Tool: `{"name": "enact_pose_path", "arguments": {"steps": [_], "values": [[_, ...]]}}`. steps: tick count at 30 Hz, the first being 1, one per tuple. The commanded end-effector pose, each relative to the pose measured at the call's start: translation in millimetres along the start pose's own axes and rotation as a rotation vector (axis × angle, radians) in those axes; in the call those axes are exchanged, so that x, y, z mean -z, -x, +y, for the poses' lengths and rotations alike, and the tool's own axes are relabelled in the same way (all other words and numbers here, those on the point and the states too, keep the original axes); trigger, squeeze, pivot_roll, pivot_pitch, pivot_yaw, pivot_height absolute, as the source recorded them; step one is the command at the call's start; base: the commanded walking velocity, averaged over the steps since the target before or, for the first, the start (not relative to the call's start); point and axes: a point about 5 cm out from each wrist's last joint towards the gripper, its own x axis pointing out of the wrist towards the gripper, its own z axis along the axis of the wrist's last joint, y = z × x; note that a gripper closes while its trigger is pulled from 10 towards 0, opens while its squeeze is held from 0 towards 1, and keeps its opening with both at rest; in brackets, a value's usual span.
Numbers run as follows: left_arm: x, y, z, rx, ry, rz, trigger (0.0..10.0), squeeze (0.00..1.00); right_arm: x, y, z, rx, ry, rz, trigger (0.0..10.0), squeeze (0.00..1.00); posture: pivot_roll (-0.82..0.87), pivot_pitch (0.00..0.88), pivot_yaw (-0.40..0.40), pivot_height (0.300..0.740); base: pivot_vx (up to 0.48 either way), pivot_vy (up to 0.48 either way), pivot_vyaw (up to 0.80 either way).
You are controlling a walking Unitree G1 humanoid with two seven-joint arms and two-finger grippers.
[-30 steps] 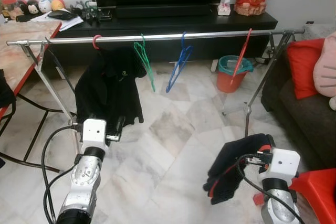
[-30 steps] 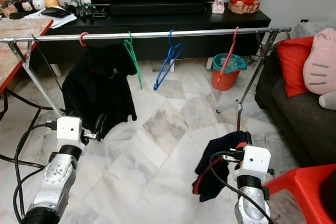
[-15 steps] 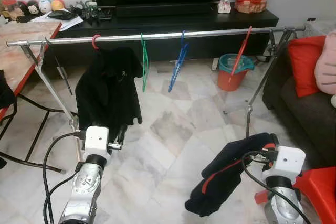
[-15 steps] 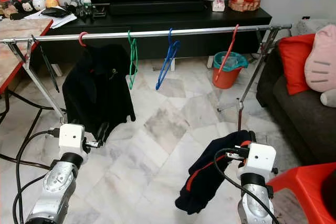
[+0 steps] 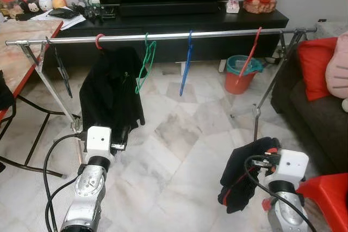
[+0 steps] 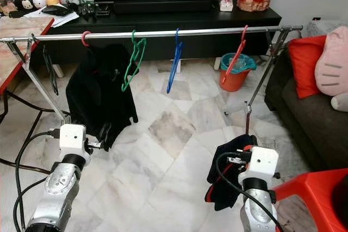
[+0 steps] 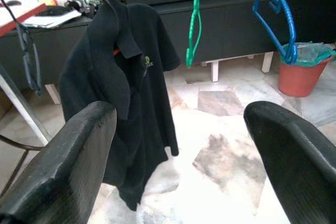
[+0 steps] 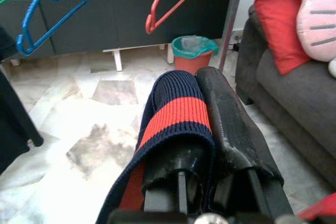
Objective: Hang hanger
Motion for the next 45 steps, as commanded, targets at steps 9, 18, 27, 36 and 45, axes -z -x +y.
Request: {"name": "enact_pose_path", "arguments": {"steps": [9,18,27,36,45], "values": [[-3,3.3,-9.3,0.052,0.017,0.01,10.0,0.0,-8,-0.6,-1.4,0.006,0.008,-0.026,10.0,0.0,-0.11,0.0,0.007,0.74,0.227,0.0,0.0],[-5,2.4,-6.8,0.055,0.015,0.015,10.0,0.0,-9,-2.5,3.6,-0.007,0.006,-0.023,10.0,0.0,-0.11,0.0,0.011,0.74,0.277,0.0,0.0],[-7,2.5,-7.4,0.059,0.018,0.013,10.0,0.0,-10,-4.9,6.4,-0.018,0.007,-0.025,10.0,0.0,-0.11,0.0,0.008,0.74,0.28,0.0,0.0],[-7,2.0,-8.6,0.068,0.023,0.015,10.0,0.0,-9,-4.7,4.3,-0.011,0.006,-0.02,10.0,0.0,-0.11,0.0,0.006,0.74,0.28,0.0,0.0],[-9,2.9,-13.4,0.092,0.04,0.001,10.0,0.0,-10,-6.3,5.4,-0.012,0.003,-0.025,10.0,0.0,-0.11,0.0,0.004,0.74,0.0,0.0,0.0]]}}
